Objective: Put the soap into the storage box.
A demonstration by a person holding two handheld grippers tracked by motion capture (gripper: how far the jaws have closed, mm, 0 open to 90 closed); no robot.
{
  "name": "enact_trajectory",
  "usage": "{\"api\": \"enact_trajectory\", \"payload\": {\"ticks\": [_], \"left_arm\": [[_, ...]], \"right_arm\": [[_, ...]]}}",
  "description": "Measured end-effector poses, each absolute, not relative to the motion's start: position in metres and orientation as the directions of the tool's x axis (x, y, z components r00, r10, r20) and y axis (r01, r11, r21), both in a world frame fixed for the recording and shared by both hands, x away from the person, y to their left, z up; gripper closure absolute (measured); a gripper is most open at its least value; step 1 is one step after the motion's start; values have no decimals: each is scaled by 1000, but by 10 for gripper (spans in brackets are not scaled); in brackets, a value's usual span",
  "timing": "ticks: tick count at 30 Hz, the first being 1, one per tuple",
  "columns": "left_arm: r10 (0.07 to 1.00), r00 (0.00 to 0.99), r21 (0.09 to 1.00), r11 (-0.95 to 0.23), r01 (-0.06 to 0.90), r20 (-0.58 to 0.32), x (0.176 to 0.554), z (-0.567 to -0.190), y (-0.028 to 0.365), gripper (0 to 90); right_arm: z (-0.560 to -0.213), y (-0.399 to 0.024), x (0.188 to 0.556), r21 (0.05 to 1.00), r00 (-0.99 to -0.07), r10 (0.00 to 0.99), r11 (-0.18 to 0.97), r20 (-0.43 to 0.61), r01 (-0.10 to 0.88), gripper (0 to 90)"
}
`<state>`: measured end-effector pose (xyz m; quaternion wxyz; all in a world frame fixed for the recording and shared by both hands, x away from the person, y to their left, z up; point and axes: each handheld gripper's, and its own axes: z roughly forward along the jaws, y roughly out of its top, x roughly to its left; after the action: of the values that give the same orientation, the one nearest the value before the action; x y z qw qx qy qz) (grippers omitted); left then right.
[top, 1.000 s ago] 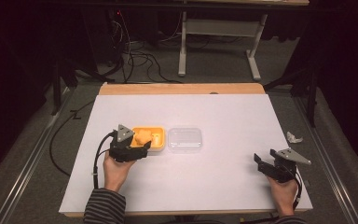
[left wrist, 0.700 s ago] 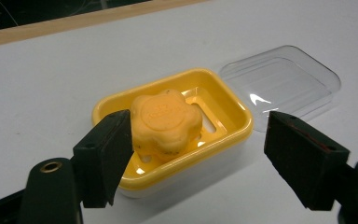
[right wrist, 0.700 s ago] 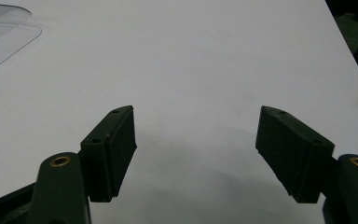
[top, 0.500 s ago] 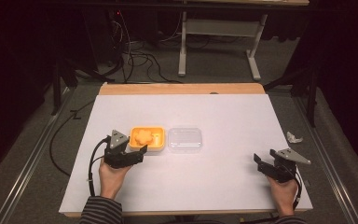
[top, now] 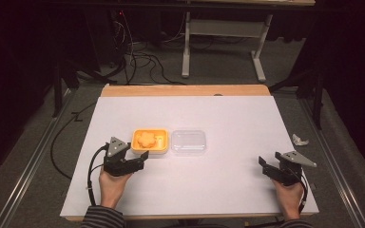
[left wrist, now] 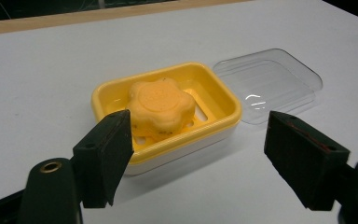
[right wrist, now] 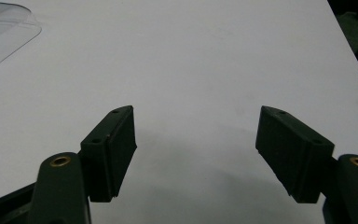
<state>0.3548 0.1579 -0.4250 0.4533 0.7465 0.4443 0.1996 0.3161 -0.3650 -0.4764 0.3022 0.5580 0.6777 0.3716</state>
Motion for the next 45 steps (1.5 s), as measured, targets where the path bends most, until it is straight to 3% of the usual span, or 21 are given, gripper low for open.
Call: {"api": "enact_trajectory", "payload": {"ticks": [45], "left_arm": [[804,580,836,-222,502,-135,337,-443,143,238]], "right_arm": [[-476,-365,316,840,-194,981,102,3,533,290]]}}
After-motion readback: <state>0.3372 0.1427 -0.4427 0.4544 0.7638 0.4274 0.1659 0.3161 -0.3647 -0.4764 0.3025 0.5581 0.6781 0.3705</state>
